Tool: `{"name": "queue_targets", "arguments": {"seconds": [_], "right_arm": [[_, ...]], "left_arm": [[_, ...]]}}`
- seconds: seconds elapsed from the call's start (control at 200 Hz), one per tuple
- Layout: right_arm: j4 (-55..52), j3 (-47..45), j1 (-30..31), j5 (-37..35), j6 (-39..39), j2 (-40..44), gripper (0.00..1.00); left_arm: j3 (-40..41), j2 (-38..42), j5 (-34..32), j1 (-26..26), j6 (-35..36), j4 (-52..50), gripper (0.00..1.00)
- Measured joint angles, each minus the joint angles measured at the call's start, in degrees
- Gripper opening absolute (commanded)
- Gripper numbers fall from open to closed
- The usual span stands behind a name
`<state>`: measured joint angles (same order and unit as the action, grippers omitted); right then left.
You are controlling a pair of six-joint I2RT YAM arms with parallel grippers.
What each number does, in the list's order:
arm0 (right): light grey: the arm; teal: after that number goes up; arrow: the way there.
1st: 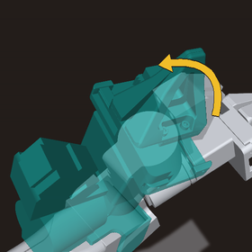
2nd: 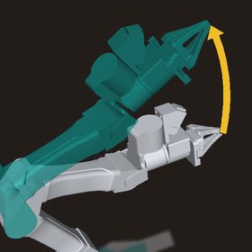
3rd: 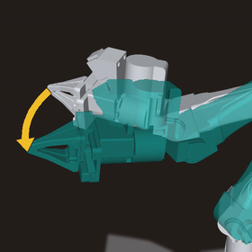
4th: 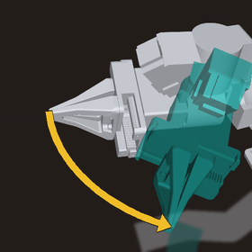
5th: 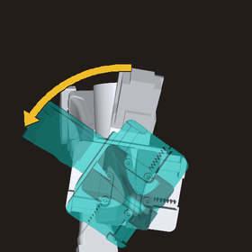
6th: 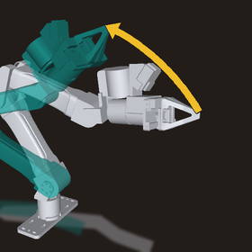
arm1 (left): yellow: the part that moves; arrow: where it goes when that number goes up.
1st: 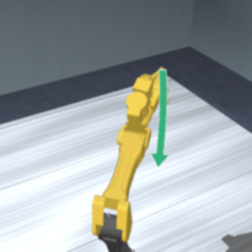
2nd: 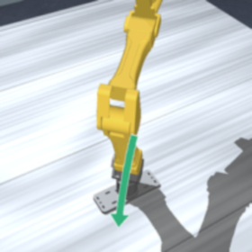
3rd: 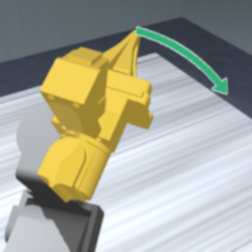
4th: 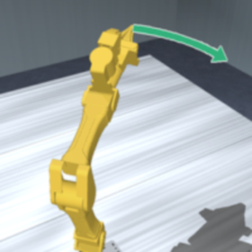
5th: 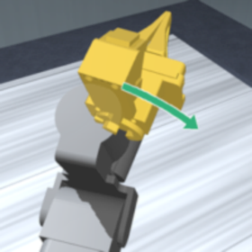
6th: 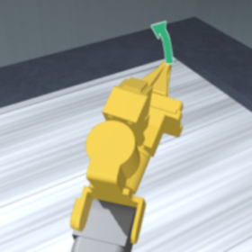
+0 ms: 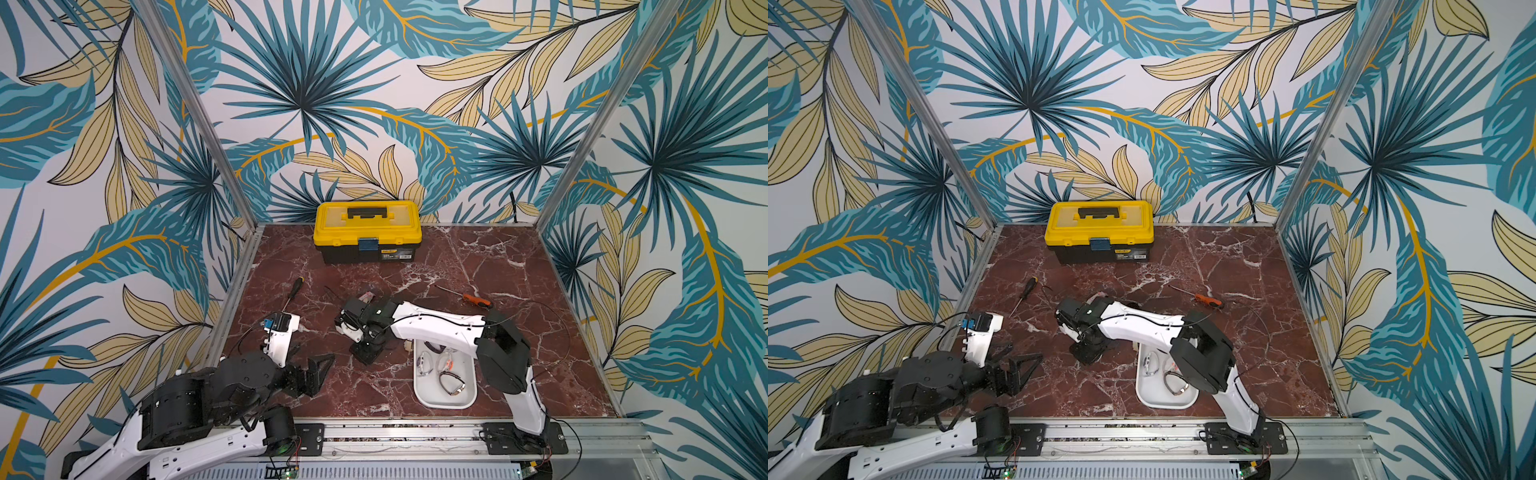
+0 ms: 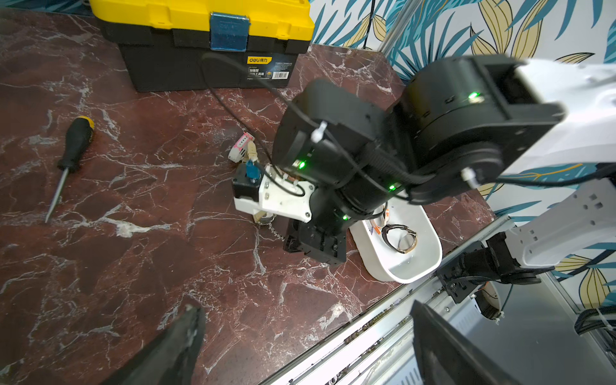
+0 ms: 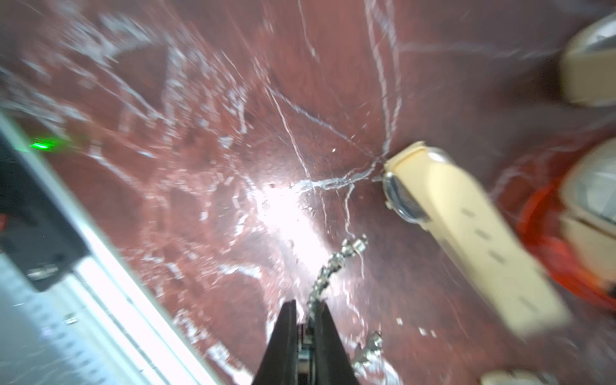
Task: Put the watch into the storage box
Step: Pick up the watch at the center of the board, then place the watch in the storage box.
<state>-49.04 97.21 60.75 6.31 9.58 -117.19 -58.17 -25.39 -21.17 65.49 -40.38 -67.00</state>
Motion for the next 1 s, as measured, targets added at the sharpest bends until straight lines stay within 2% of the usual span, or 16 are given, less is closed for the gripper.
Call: {"name": "queue_targets", "arguments": {"seconds": [0.311,0.726,1.002], "right_arm": [[-3.23,-1.68,-0.81,-2.86,8.2,14.25,0.08],[-6.99,-23.96,-9.2,-6.75,20.15,33.81,0.08],[-3.43,-34.34,-10.08,-5.18,25.05,35.74,0.08]], "left_arm": [[0.02,-1.09,3.43,0.0,5.51,5.25,1.0],[1.01,-10.23,7.54,0.0,17.49,15.58,1.0],[1.09,-14.95,9.62,0.02,22.14,20.26,1.0]]}}
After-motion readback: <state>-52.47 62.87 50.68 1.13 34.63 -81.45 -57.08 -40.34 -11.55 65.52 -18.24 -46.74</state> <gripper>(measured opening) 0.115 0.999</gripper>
